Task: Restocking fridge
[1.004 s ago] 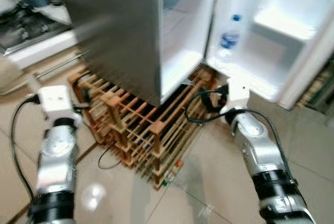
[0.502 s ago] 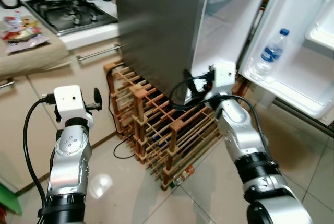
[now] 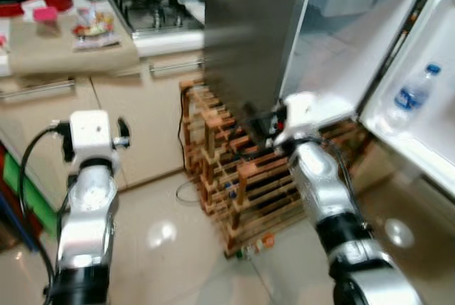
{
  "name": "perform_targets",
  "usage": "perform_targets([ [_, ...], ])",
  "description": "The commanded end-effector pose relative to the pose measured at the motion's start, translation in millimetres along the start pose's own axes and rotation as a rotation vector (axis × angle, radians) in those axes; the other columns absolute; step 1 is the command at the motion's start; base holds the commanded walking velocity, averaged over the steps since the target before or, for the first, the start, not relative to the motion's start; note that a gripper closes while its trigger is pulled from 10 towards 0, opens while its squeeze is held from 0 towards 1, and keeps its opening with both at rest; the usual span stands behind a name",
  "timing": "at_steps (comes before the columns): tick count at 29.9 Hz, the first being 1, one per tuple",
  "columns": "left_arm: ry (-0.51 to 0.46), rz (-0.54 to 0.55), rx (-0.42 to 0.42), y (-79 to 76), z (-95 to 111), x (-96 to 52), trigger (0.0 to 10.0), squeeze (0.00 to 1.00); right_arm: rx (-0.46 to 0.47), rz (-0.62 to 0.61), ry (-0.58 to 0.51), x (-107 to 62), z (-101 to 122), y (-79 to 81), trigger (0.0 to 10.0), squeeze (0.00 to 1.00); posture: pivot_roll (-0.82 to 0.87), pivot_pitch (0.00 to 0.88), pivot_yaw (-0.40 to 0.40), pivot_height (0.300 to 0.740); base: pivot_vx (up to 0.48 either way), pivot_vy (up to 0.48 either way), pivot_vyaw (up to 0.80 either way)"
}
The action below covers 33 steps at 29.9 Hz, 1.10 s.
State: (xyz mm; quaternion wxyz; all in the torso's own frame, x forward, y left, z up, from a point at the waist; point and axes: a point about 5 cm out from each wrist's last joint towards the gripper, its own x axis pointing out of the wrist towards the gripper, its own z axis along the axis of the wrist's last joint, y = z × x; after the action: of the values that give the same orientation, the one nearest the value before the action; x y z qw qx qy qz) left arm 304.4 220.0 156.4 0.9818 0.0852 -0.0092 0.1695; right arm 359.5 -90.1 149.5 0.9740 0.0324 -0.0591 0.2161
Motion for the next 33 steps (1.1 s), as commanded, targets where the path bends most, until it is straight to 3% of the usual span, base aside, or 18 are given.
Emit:
perform_targets([
  [1,-0.003,-0.014,0.058,-13.1,2.2,2.9,10.0,0.0,-0.018,-0.015,-0.02,-4.1,6.7,-14.1,10.0,0.11,-0.07,0.0,-0.02,0.74,0.315,0.0,0.45],
  [4,0.008,0.002,0.085,-10.9,2.0,8.3,10.0,0.0,-0.017,-0.003,-0.006,-8.2,3.9,-16.7,10.0,0.11,-0.08,0.0,-0.031,0.74,0.0,0.0,0.45],
  [6,-0.038,0.011,0.04,-1.1,11.4,11.7,10.0,0.0,0.002,0.013,0.012,-11.1,-0.3,-15.5,10.0,0.11,-0.07,0.0,-0.038,0.74,0.0,0.0,0.45],
  [11,-0.075,-0.007,0.006,4.3,17.3,10.7,10.0,0.0,0.014,0.057,0.016,-13.1,-6.3,-3.8,10.0,0.11,-0.05,0.0,-0.036,0.74,0.0,0.0,0.46],
  [14,-0.023,0.012,-0.042,3.9,10.9,9.5,10.0,0.0,0.048,0.069,0.031,-15.5,-12.8,3.1,10.0,0.13,-0.05,0.0,-0.025,0.74,0.0,0.0,0.46],
  [17,-0.053,-0.047,0.011,-6.0,14.7,5.8,10.0,0.0,0.023,0.049,0.023,-15.7,-10.2,6.8,10.0,0.12,-0.05,0.0,-0.013,0.74,0.0,0.0,0.53],
  [18,-0.057,-0.061,0.019,-7.5,14.5,4.9,10.0,0.0,0.017,0.03,0.031,-15.7,-11.5,5.9,10.0,0.06,-0.04,0.0,-0.004,0.74,0.0,0.0,0.65],
  [19,-0.057,-0.067,0.019,-7.7,14.2,4.5,10.0,0.0,0.013,0.017,0.037,-15.6,-12.4,5.3,10.0,0.06,-0.04,0.0,-0.001,0.74,0.0,0.0,0.65],
  [20,-0.043,-0.076,0.0,-7.9,12.3,4.4,10.0,0.0,0.005,-0.021,0.06,-15.7,-15.0,1.4,10.0,0.0,-0.04,0.0,0.011,0.74,0.0,0.0,0.0],
  [22,-0.023,-0.119,-0.05,-12.8,9.3,5.1,10.0,0.0,0.048,-0.137,0.084,-16.2,-17.6,-12.5,10.0,0.0,-0.04,0.0,0.03,0.74,0.0,0.0,0.0],
  [27,-0.003,-0.212,-0.108,-28.3,7.0,3.5,10.0,0.0,0.14,-0.197,0.063,-20.7,-14.6,-27.4,10.0,0.0,-0.05,0.0,0.07,0.74,0.0,0.0,0.0],
  [30,0.047,-0.272,-0.121,-37.3,-2.1,-2.7,10.0,0.0,0.114,-0.273,0.042,-24.3,-11.0,-37.8,10.0,0.0,-0.07,0.0,0.077,0.74,0.0,0.0,0.55],
  [33,0.07,-0.308,-0.137,-44.5,-6.5,-7.4,10.0,0.0,0.114,-0.28,0.046,-24.5,-11.5,-38.3,10.0,0.0,-0.07,0.0,0.072,0.74,0.0,0.0,0.57],
])
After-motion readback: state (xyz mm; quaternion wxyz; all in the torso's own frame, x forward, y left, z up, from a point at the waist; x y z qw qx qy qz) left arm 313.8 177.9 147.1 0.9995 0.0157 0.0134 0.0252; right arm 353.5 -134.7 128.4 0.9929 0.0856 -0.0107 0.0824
